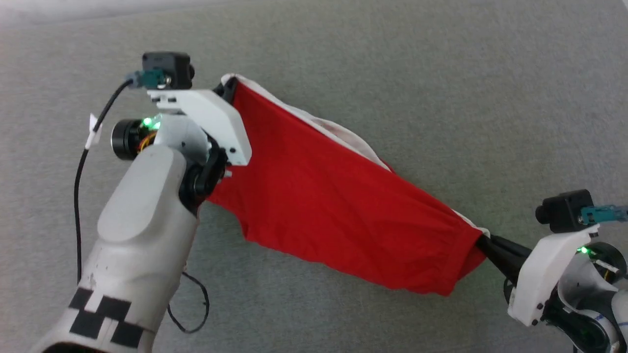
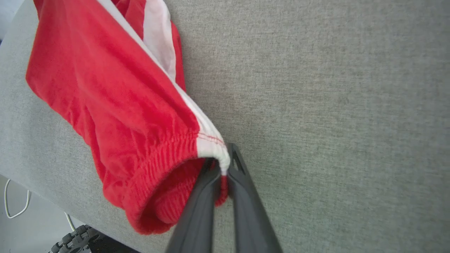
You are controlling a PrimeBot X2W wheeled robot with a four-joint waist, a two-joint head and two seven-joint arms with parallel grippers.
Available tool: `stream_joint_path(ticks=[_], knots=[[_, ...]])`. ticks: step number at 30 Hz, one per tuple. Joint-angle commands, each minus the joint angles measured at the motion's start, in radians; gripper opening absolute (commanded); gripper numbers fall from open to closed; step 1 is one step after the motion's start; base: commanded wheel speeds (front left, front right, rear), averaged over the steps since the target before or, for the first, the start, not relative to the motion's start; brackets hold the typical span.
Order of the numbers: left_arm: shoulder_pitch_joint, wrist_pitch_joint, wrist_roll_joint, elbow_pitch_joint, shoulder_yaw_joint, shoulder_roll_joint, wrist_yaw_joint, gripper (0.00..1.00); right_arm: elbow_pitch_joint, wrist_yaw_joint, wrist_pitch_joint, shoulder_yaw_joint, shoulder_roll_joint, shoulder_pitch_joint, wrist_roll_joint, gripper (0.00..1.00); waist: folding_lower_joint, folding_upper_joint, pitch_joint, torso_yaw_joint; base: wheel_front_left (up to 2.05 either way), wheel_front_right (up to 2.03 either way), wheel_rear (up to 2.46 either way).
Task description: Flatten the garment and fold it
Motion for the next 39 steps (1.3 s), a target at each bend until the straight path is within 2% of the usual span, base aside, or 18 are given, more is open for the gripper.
stream_joint_path(ticks=[1, 11, 12, 13, 14, 15, 23, 27, 30, 34, 39], knots=[[-0.027, -0.007, 0.014, 0.020, -0.001, 0.002, -0.005, 0.00, 0.005, -0.002, -0.008, 0.005, 0.001, -0.014, -0.006, 0.00, -0.0003, -0.0001, 0.066, -0.064, 0.00, 0.00, 0.00], [-0.108, -0.004, 0.042, 0.197, -0.038, 0.005, -0.027, 0.00, 0.015, -0.002, -0.022, 0.053, 0.002, -0.053, 0.009, 0.00, -0.0003, -0.0001, 0.103, -0.092, 0.00, 0.00, 0.00], [-0.112, -0.008, 0.040, 0.210, -0.036, 0.003, -0.026, 0.00, 0.013, -0.002, -0.020, 0.053, 0.001, -0.054, 0.010, 0.05, -0.0003, -0.0001, 0.104, -0.091, 0.00, 0.00, 0.00], [-0.116, -0.017, 0.039, 0.221, -0.035, 0.001, -0.026, 0.00, 0.010, -0.002, -0.019, 0.053, 0.000, -0.055, 0.011, 0.42, -0.0003, -0.0001, 0.103, -0.090, 0.00, 0.00, 0.00], [-0.118, -0.025, 0.038, 0.231, -0.033, -0.001, -0.024, 0.43, 0.008, -0.002, -0.015, 0.050, -0.001, -0.053, 0.011, 0.92, -0.0003, -0.0001, 0.101, -0.089, 0.00, 0.00, 0.00], [-0.121, -0.038, 0.039, 0.240, -0.031, -0.002, -0.021, 1.00, 0.005, -0.002, -0.009, 0.048, -0.004, -0.051, 0.004, 1.00, -0.0003, -0.0001, 0.097, -0.087, 0.00, 0.00, 0.00], [-0.126, -0.118, 0.036, 0.286, -0.026, -0.003, -0.030, 1.00, -0.073, -0.002, 0.003, -0.026, 0.025, -0.003, -0.047, 1.00, -0.0003, -0.0001, 0.038, -0.055, 0.00, 0.00, 0.00], [-0.116, -0.187, 0.030, 0.274, -0.010, 0.011, -0.035, 1.00, -0.126, -0.002, 0.037, -0.097, 0.044, 0.044, -0.136, 1.00, -0.0003, -0.0001, -0.012, -0.031, 0.00, 0.00, 0.00], [-0.075, -0.296, -0.002, 0.216, 0.037, 0.023, -0.047, 1.00, -0.184, -0.002, 0.080, -0.153, 0.083, 0.088, -0.231, 1.00, -0.0003, -0.0001, -0.053, -0.012, 0.00, 0.00, 0.00], [0.028, -0.419, 0.020, 0.100, 0.043, 0.059, -0.051, 1.00, -0.267, -0.002, 0.166, -0.193, 0.160, 0.154, -0.354, 1.00, -0.0003, -0.0001, -0.099, 0.012, 0.00, 0.00, 0.00], [0.210, -0.469, 0.084, -0.136, 0.078, 0.111, 0.011, 1.00, -0.313, -0.002, 0.237, -0.181, 0.251, 0.189, -0.454, 1.00, -0.0003, -0.0001, -0.124, 0.038, 0.00, 0.00, 0.00]])
